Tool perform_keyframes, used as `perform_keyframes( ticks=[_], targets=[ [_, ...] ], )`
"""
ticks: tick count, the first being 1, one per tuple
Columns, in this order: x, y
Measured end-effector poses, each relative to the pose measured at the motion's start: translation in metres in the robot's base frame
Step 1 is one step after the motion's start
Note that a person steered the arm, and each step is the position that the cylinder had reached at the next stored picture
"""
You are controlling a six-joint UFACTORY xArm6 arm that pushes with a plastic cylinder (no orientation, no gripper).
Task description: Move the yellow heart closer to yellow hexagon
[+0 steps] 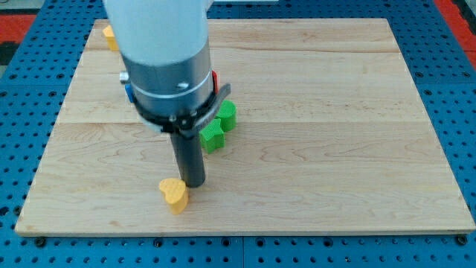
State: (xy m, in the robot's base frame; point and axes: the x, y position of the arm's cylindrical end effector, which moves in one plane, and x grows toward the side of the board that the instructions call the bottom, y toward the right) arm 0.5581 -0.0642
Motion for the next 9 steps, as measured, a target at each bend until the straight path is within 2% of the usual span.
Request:
perform_keyframes(
  ticks=[1, 2, 3, 4, 5, 6, 7, 8, 9],
  targets=[
    [0.017, 0.046],
    [0.052, -0.021],
    [0.007, -0.088],
    [-0.043, -0.09],
    [0.002, -0.072],
    [-0.008, -0.009],
    [-0.068, -0.06],
    [-0.059, -0.08],
    [-0.001, -0.063]
  ],
)
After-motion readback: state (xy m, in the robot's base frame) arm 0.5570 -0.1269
